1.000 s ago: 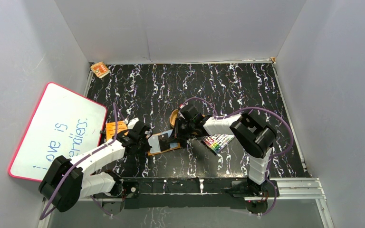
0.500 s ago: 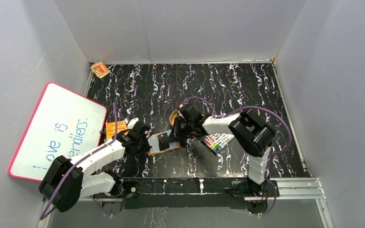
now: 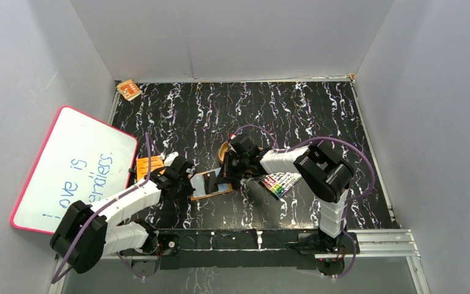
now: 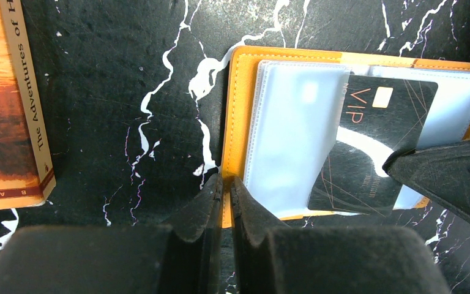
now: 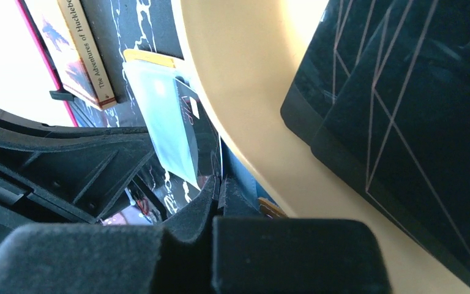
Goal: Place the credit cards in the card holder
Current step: Insert the credit card into the card holder, then adjust the card holder at the center of the board.
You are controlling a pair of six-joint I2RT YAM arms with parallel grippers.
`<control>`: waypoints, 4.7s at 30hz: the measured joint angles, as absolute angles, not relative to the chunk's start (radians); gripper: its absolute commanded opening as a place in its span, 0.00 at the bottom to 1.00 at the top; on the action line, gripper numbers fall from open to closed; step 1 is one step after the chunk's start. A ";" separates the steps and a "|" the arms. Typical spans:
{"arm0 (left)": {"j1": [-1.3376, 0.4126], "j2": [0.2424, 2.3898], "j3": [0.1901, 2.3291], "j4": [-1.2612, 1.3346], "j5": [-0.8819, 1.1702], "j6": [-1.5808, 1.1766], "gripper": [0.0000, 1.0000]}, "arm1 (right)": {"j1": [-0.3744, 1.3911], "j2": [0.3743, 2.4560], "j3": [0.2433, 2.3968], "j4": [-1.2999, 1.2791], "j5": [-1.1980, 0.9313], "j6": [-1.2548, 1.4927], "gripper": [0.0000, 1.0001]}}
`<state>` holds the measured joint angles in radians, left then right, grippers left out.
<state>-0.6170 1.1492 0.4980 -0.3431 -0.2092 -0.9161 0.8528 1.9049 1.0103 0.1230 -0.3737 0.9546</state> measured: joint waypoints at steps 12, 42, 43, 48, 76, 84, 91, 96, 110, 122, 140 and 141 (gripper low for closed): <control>-0.617 1.160 0.498 -0.305 -0.198 -0.918 0.05 | 0.859 1.861 0.994 0.080 -0.281 0.935 0.00; -0.617 1.162 0.493 -0.288 -0.187 -0.920 0.03 | 0.878 1.842 0.986 0.077 -0.239 0.916 0.00; -0.617 1.162 0.493 -0.288 -0.187 -0.920 0.03 | 0.879 1.845 0.988 0.077 -0.242 0.917 0.00; -0.617 1.162 0.493 -0.287 -0.186 -0.920 0.03 | 0.886 1.859 0.999 0.080 -0.253 0.918 0.00; -0.617 1.168 0.493 -0.277 -0.178 -0.916 0.02 | 0.910 1.950 1.052 0.166 -0.355 0.953 0.21; -0.617 1.175 0.493 -0.260 -0.168 -0.915 0.01 | 0.918 1.941 1.030 0.194 -0.370 0.960 0.32; -0.616 1.174 0.493 -0.258 -0.164 -0.908 0.02 | 0.921 1.940 1.030 0.200 -0.376 0.958 0.39; -0.616 1.167 0.493 -0.267 -0.168 -0.914 0.07 | 0.934 1.906 1.017 0.167 -0.361 0.957 0.54; -0.619 1.039 0.494 -0.418 -0.173 -0.918 0.59 | 0.951 1.582 0.860 -0.063 -0.197 0.902 0.53; -0.619 0.980 0.591 -0.412 -0.121 -0.888 0.90 | 0.910 1.554 0.813 -0.088 -0.087 0.842 0.49; -0.619 0.959 0.589 -0.283 -0.028 -0.821 0.87 | 0.948 1.631 0.760 0.100 -0.092 0.877 0.45; -0.619 0.961 0.589 -0.276 -0.019 -0.818 0.86 | 0.958 1.630 0.755 0.107 -0.091 0.884 0.45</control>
<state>-0.6189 0.9611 0.5888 -0.2764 -0.0189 -0.8185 0.9577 1.6299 0.7551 0.1074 -0.0914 0.8845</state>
